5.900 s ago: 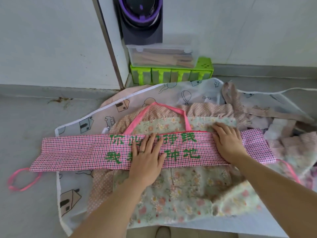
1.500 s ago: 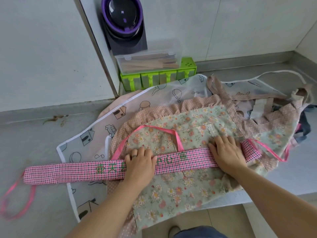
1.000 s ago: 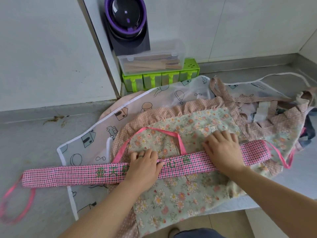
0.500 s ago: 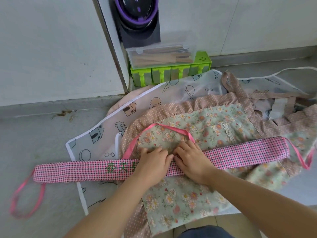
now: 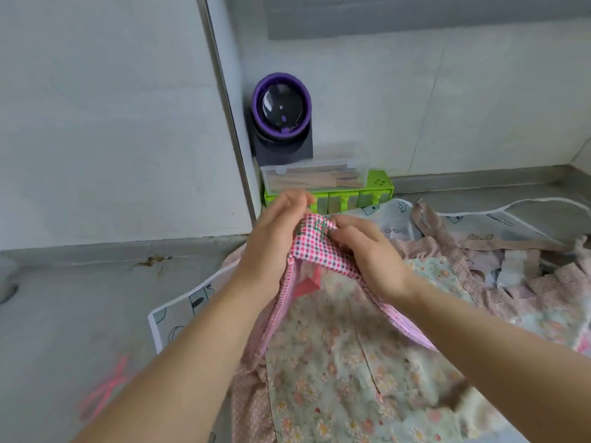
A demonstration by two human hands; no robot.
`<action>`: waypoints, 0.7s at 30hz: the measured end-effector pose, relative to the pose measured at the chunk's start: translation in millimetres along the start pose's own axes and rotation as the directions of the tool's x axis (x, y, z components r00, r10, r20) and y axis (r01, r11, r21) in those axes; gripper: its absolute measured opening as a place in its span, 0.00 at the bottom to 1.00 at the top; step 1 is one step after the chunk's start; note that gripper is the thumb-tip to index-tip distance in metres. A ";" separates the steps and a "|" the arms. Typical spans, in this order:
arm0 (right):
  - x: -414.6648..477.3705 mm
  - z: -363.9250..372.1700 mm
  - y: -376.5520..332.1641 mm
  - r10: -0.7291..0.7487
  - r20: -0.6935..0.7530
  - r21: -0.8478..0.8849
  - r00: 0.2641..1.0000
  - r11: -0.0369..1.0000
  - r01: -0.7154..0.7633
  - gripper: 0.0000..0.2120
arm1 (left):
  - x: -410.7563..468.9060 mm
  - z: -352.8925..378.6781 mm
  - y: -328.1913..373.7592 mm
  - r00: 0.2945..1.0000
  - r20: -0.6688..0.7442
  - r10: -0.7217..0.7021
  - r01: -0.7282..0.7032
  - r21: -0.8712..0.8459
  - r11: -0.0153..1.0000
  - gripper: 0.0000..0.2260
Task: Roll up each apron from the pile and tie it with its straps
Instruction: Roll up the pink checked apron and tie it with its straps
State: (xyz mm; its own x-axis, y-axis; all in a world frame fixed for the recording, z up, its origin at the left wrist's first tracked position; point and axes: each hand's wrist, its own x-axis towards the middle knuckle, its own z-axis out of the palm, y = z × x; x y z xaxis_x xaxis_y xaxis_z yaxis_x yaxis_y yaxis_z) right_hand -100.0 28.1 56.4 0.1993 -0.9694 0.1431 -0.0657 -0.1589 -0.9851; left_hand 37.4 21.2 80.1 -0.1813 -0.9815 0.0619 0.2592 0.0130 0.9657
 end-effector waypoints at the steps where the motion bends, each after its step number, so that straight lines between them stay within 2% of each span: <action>1: 4.8 2.2 -17.3 -0.064 -0.042 0.020 0.997 0.998 0.065 0.12 | 2.6 9.0 15.7 0.999 -0.001 0.038 -0.038 -0.153 0.988 0.08; 3: 14.3 6.1 -51.1 -0.189 -0.113 0.007 0.975 0.981 0.191 0.13 | 7.0 26.3 49.6 0.995 -0.007 0.099 -0.096 -0.334 0.938 0.08; 5: 20.4 7.3 -77.2 -0.251 -0.149 -0.039 0.957 0.968 0.248 0.13 | 7.4 41.2 78.2 0.987 -0.007 0.159 -0.148 -0.400 0.904 0.10; 7: 23.6 5.3 -94.9 -0.252 -0.142 -0.067 0.957 0.967 0.245 0.11 | 6.4 48.4 96.9 0.976 -0.013 0.219 -0.205 -0.414 0.887 0.10; 8: 26.4 3.3 -115.2 -0.276 -0.118 -0.082 0.954 0.960 0.267 0.11 | 6.0 51.3 114.9 0.962 -0.011 0.272 -0.255 -0.393 0.884 0.10; 10: 30.5 -1.6 -130.4 -0.242 -0.055 -0.078 0.969 0.968 0.237 0.11 | 10.9 49.3 124.5 0.957 0.002 0.289 -0.268 -0.367 0.891 0.11; 13: 31.8 -12.5 -163.9 -0.169 0.138 -0.056 0.976 0.982 0.178 0.18 | 10.0 47.6 153.6 0.941 0.088 0.328 -0.289 -0.297 0.910 0.13; 17: 26.5 -31.6 -198.7 -0.083 0.394 -0.069 0.916 0.990 0.119 0.10 | 11.6 47.3 181.9 0.919 0.152 0.364 -0.344 -0.143 0.928 0.16; 19: 23.9 -37.4 -209.4 -0.089 0.425 -0.131 0.901 0.979 0.159 0.08 | 13.4 49.2 194.7 0.888 0.191 0.417 -0.403 -0.111 0.909 0.16; 21: 24.3 -36.9 -215.7 -0.106 0.401 -0.180 0.910 0.965 0.191 0.11 | 14.8 53.9 205.5 0.855 0.219 0.470 -0.453 -0.126 0.883 0.15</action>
State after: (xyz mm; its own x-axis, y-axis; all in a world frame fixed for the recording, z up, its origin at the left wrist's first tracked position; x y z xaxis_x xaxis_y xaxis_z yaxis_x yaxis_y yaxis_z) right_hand -117.1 31.9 275.9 0.5804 -0.7903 0.1961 -0.2009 -0.3724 -0.9061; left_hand 36.9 19.7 293.0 -0.2406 -0.7914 0.5620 0.4308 0.4318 0.7924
